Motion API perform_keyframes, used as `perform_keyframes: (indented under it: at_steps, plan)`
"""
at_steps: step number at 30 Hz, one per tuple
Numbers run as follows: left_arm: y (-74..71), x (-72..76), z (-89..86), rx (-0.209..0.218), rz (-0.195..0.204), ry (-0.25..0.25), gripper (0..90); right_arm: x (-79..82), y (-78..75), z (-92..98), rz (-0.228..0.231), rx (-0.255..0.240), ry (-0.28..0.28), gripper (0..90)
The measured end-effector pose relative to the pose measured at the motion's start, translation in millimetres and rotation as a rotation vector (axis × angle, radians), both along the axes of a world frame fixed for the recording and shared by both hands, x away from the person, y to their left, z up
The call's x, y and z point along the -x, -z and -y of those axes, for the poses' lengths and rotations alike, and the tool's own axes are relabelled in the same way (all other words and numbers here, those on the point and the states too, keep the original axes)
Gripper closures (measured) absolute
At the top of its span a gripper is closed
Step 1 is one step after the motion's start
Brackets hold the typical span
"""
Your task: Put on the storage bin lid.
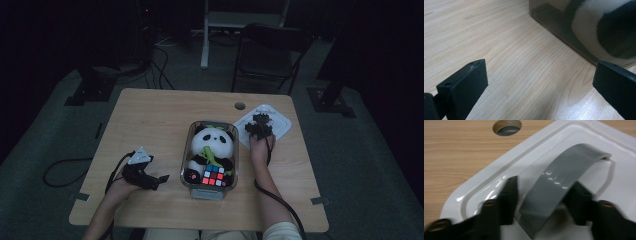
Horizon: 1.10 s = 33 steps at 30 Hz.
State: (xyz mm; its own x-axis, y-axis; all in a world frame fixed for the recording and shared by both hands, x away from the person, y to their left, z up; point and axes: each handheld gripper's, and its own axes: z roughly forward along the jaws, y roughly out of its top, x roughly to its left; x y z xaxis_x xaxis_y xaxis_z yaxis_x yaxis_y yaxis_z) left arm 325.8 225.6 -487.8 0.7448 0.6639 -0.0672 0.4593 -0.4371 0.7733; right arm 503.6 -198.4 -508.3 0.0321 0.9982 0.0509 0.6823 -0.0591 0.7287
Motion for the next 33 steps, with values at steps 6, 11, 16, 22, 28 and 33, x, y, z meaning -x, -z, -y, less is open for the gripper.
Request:
perform_keyframes:
  at_steps: [6, 11, 16, 22, 28, 33]
  plan:
    - [-1.8, 0.1, 1.2, 0.009, 0.004, 0.002, 0.6, 7.6, -2.6, 8.3, 0.018, -0.083, -0.023, 65.7]
    - [-2.2, -0.1, 2.2, 0.012, 0.004, 0.005, 0.6, 16.4, -15.2, 17.0, 0.030, -0.120, -0.083, 71.0]
    - [-3.8, 0.9, 2.0, 0.015, 0.007, 0.005, 0.6, 33.7, -28.7, 31.5, 0.040, -0.178, -0.152, 71.3]
    - [-5.4, 1.6, 2.8, 0.024, 0.012, 0.005, 0.6, 67.3, -38.1, 54.3, 0.033, -0.243, -0.295, 71.3]
    - [-7.0, 1.5, 7.4, 0.018, 0.018, 0.013, 0.6, 107.0, -31.7, 61.1, -0.002, -0.273, -0.405, 71.4]
    - [-10.3, 0.8, 12.4, 0.011, 0.031, 0.018, 0.7, 133.8, -21.2, 59.9, -0.035, -0.284, -0.497, 71.3]
